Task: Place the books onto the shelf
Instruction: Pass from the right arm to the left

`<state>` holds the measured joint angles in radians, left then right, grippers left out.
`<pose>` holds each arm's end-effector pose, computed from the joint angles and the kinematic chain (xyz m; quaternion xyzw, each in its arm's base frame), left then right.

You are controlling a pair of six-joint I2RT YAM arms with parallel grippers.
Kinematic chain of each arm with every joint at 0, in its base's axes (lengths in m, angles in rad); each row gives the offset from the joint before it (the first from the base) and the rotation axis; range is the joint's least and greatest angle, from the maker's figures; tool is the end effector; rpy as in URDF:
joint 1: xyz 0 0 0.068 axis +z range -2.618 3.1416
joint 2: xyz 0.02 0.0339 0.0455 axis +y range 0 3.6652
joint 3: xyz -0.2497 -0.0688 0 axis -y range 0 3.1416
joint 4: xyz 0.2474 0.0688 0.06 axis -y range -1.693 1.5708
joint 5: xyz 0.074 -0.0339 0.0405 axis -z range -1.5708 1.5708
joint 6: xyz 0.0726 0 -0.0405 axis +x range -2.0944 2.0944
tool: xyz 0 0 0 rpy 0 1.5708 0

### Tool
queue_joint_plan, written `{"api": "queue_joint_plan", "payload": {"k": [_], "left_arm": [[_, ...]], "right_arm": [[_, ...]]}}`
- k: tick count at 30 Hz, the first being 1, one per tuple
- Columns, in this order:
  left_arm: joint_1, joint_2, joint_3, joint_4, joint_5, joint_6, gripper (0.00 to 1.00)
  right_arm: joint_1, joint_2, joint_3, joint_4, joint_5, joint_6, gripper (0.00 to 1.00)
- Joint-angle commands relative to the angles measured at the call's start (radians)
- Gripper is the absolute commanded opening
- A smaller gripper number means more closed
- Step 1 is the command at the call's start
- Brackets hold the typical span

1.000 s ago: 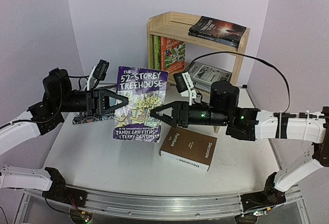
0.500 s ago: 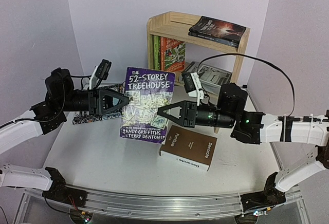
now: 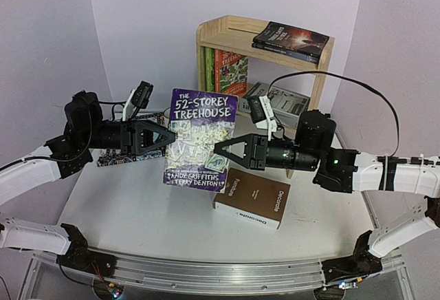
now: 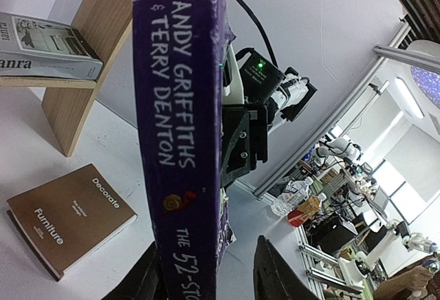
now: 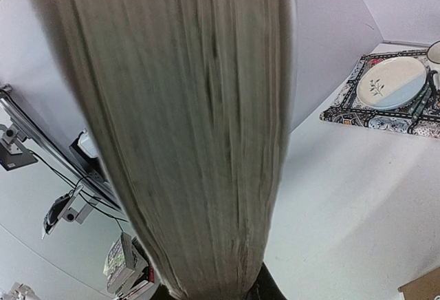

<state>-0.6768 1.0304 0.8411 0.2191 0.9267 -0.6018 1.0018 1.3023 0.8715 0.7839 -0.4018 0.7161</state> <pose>0.1689 -0.2102 0.3435 0.3438 0.6106 -0.6328 0.3294 0.1570 0.2981 0.3542 -0.2418 0.5314 0.6832 0.4387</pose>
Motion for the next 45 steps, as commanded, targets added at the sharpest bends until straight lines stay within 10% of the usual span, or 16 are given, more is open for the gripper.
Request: {"api": "queue_joint_plan", "payload": {"k": [1,45], "left_arm": [[-0.006,0.003,-0.021,0.039,0.108,0.023,0.42],[-0.014,0.106,-0.011,-0.103,0.168,0.17,0.38]], "right_arm": [[-0.03,-0.039,0.047,0.122,0.02,0.024,0.0],[-0.06,0.003,0.15,-0.114,-0.118,-0.04,0.0]]}}
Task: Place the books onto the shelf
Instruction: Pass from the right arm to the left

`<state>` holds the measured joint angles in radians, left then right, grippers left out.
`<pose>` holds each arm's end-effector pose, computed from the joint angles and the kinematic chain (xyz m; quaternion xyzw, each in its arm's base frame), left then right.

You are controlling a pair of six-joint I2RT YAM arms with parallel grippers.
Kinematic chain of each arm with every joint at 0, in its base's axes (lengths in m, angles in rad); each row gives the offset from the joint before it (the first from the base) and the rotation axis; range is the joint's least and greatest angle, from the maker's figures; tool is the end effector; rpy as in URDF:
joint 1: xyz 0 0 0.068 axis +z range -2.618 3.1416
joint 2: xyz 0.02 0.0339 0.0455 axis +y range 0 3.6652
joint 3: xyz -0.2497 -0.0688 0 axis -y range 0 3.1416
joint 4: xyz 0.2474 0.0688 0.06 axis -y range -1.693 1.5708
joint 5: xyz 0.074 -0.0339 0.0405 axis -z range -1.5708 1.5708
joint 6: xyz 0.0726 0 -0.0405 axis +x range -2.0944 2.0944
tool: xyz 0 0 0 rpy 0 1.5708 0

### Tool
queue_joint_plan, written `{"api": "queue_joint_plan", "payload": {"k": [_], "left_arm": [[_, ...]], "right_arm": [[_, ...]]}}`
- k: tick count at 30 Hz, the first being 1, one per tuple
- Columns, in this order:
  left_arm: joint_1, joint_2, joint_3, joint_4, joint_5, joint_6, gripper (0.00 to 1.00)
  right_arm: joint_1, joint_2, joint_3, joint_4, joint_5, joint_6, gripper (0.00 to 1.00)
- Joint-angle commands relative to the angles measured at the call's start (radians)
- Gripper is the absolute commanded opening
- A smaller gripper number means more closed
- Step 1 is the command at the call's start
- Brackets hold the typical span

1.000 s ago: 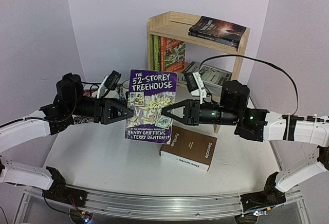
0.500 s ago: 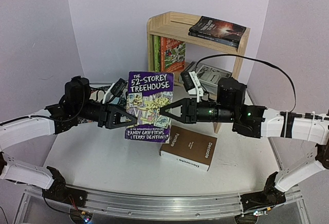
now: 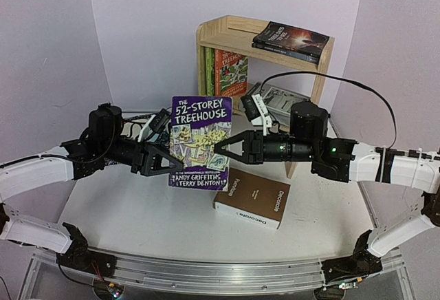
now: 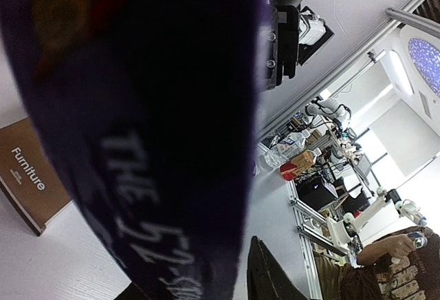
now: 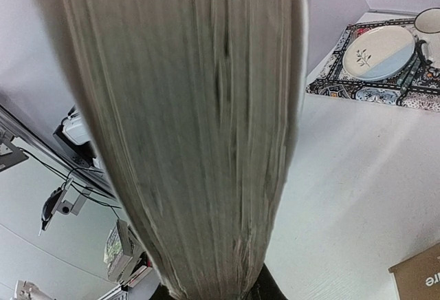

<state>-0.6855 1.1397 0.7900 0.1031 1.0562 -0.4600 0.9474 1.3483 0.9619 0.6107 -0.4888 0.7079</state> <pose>0.1729 -0.2230 0.2852 0.3845 0.6421 -0.6218 0.2309 0.1774 0.3051 0.3501 -0.2601 0.5781 0.6607 0.4022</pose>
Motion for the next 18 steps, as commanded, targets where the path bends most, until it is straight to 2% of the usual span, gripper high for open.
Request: {"api": "queue_joint_plan", "payload": {"k": [1,6,18], "left_arm": [[-0.005,-0.005,0.04,0.012,0.038,0.03,0.39],[-0.005,-0.004,0.041,0.011,0.037,0.032,0.41],[-0.005,-0.004,0.046,0.008,0.045,0.028,0.21]], "right_arm": [[-0.007,-0.049,0.057,0.049,-0.03,-0.035,0.0],[-0.008,-0.078,0.042,0.024,-0.024,-0.046,0.0],[-0.008,-0.094,0.045,-0.001,-0.03,-0.057,0.0]]}}
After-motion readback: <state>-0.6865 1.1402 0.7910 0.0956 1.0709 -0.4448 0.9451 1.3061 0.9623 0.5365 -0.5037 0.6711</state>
